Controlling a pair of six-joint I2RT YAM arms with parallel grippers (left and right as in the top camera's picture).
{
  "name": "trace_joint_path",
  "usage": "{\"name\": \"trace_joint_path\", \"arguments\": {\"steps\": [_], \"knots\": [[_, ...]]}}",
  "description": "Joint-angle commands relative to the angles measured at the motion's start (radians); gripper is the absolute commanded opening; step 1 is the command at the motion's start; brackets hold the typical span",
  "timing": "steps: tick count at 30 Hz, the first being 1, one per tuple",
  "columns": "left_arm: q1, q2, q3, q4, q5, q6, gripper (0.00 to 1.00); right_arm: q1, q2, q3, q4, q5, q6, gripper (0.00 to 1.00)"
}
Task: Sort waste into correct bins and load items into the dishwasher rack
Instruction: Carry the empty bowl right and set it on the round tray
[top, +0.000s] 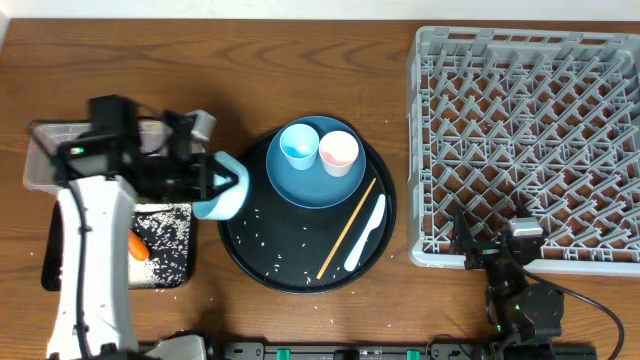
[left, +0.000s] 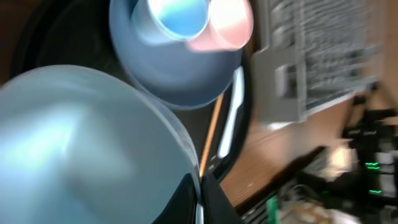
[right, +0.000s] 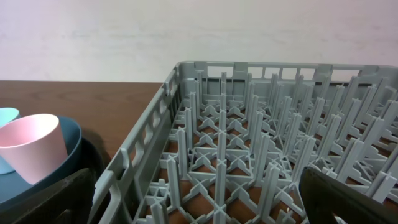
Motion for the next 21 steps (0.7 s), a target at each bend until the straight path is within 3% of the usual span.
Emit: {"name": "trace_joint_path", "arguments": {"steps": [1, 8, 21], "knots": [[-0.124, -0.027, 0.015, 0.012, -0.265, -0.163, 0.06, 0.001, -0.006, -0.002, -0.003, -0.003, -0.008, 0.99], [-0.359, -0.027, -0.023, 0.041, -0.532, -0.315, 0.06, 0.001, -0.006, -0.002, -0.003, -0.003, -0.008, 0.99], [-0.560, -0.027, -0.216, 0.207, -0.542, -0.471, 0.06, 0.001, -0.006, -0.002, -0.003, -0.003, -0.008, 0.99]]}}
